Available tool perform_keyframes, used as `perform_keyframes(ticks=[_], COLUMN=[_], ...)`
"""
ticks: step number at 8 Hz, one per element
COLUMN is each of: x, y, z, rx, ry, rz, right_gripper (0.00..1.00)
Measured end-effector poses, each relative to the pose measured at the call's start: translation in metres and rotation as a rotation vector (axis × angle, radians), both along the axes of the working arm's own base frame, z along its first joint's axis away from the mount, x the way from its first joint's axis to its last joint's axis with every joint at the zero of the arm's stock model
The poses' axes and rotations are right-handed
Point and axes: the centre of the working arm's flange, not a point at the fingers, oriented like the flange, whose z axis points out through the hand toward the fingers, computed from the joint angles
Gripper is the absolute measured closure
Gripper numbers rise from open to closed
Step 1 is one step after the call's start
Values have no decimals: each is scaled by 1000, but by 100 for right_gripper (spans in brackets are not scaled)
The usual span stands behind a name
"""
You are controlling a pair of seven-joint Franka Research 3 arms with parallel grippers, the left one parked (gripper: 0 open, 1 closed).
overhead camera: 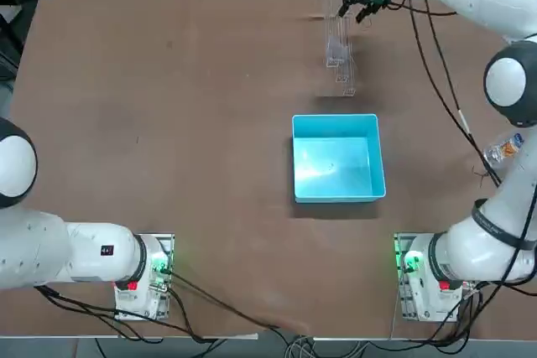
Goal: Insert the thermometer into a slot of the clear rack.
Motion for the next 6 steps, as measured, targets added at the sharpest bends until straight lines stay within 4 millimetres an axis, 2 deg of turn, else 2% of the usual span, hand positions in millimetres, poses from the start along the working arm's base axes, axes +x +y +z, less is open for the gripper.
perform_keyframes(ticks=[4, 6], x=[-14, -26], y=[-46, -62], z=[78, 122], rx=[-102, -185], ry=[18, -11], rz=[11, 32], right_gripper=[0, 0])
